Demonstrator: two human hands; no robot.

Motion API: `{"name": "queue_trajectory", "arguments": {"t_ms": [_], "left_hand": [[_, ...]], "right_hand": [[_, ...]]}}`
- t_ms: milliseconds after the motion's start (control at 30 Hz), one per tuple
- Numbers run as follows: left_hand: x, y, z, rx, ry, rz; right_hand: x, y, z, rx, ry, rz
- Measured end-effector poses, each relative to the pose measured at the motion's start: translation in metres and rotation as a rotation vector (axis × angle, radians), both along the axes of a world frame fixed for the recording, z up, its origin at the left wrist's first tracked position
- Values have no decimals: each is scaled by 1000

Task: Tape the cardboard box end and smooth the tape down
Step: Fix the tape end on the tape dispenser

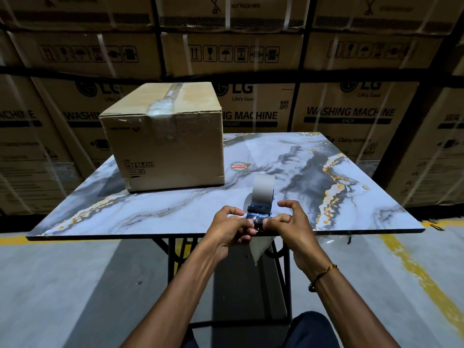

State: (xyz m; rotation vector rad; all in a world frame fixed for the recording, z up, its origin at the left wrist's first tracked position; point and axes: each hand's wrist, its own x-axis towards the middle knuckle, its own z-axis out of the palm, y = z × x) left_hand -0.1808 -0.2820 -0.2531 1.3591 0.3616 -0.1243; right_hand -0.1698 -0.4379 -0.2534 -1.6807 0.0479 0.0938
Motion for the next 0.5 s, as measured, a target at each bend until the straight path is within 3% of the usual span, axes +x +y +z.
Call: {"name": "queue_trajectory", "arguments": {"t_ms": [500], "left_hand": [[7,14,9,-14,73,-148]], "right_hand": [[-2,15,-3,21,-18,-7]]}}
